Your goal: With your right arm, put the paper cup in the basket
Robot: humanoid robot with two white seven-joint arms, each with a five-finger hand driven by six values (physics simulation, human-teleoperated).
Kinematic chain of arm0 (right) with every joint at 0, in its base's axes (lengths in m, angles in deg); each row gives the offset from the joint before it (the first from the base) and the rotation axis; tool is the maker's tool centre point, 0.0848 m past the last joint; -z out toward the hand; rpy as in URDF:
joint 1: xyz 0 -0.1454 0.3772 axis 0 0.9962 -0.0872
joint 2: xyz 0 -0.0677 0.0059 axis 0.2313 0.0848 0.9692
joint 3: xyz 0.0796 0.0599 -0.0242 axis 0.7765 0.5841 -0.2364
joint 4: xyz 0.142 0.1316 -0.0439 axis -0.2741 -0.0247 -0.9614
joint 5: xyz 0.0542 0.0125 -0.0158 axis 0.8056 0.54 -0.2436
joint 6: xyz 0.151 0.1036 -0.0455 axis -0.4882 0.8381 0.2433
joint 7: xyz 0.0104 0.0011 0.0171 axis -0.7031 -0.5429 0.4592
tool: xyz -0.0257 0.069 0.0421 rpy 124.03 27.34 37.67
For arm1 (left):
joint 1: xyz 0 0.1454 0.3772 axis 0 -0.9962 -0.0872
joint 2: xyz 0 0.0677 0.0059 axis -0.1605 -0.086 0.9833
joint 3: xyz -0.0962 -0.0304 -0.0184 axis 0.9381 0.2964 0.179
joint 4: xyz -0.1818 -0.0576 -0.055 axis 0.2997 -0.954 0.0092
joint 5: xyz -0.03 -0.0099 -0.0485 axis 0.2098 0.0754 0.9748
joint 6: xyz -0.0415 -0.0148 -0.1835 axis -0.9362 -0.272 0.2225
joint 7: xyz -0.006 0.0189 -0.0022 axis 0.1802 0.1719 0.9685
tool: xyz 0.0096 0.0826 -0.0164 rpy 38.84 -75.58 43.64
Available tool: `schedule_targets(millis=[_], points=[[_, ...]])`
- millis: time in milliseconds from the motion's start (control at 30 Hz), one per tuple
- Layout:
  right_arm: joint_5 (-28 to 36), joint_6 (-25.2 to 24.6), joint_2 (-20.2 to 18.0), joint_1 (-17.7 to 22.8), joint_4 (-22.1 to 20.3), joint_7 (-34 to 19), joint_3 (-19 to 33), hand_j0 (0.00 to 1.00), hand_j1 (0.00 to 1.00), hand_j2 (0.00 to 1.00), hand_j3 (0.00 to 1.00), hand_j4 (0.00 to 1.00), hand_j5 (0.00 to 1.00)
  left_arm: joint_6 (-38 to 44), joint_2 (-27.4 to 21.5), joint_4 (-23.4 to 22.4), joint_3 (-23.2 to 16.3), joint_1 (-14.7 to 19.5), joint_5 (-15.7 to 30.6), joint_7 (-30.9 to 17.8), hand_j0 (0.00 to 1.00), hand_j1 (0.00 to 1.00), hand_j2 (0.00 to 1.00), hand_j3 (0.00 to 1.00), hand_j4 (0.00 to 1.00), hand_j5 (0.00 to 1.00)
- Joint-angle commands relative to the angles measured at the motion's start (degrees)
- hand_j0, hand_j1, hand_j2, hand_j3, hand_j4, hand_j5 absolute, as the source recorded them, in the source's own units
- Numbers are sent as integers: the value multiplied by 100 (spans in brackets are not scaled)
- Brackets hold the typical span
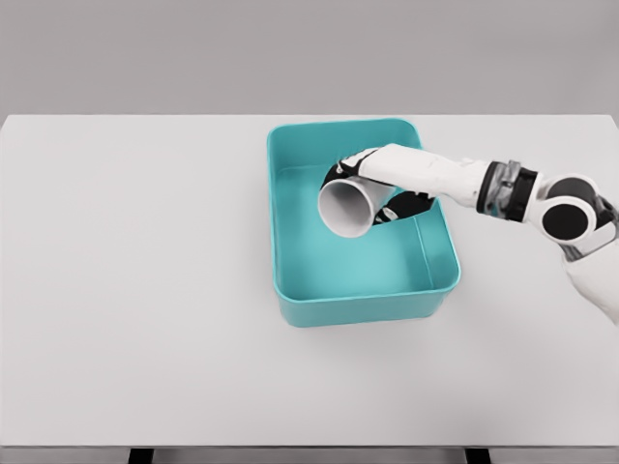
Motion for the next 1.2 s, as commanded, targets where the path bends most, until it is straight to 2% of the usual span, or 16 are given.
schedule_targets(millis=[0,33,67,167,367,533,567,600,667,733,800,833,867,1000,1033,1167], points=[[27,-9,-99,0,4,4,-155,55,55,55,55,55,55,0,0,-1,1,0,0,2,100,100,100,100,100,100],[27,-18,-99,-9,4,4,-155,57,57,57,57,57,57,0,0,-1,-8,0,0,2,100,100,100,100,100,100],[35,-35,-91,-9,4,4,-155,80,80,80,80,80,80,0,0,-1,1,0,0,2,100,100,100,100,100,100],[36,-35,-82,-44,-14,4,-147,91,91,91,91,91,91,0,0,-1,1,0,0,-7,100,100,100,100,100,100],[27,-35,-117,-44,-40,4,-155,91,91,91,91,91,91,0,0,-1,1,0,0,-7,100,100,100,100,100,100],[106,-35,-354,-105,-242,4,-94,91,91,91,91,91,91,0,0,-1,1,0,0,2,100,100,100,100,100,100],[185,-27,-372,-105,-312,4,-6,92,92,92,92,92,92,0,0,-1,1,0,0,2,100,100,100,100,100,100],[413,-18,-372,-44,-400,4,336,96,96,96,96,96,96,0,0,-1,-8,0,0,2,100,100,100,100,100,100],[1081,-18,-485,17,-488,4,714,97,97,97,97,97,97,0,0,-1,1,0,0,-7,100,100,100,100,100,100],[1679,-9,-662,167,-559,4,1048,97,97,97,97,97,97,0,0,-1,1,0,0,2,100,100,100,100,100,100],[1758,-9,-723,386,-716,4,1303,97,97,97,97,97,97,0,0,-1,-8,0,0,-7,100,100,100,100,100,100],[1802,26,-1013,738,-963,4,1567,97,97,97,97,97,97,-8,0,-1,1,0,0,-7,100,100,100,100,100,100],[1960,79,-1214,1035,-1007,4,1786,98,98,98,98,98,98,0,0,-1,1,0,0,2,100,100,100,100,100,100],[2092,571,-1523,1907,-1007,4,2560,98,98,98,98,98,98,0,0,-1,1,0,0,2,100,100,100,100,100,100],[2092,589,-1523,2039,-1007,4,2640,98,98,98,98,98,98,0,0,-1,1,0,0,-7,100,100,100,100,100,100],[2092,598,-1550,2065,-1007,4,2640,98,98,98,98,98,98,0,0,-1,-8,0,0,2,100,100,100,100,100,100]])
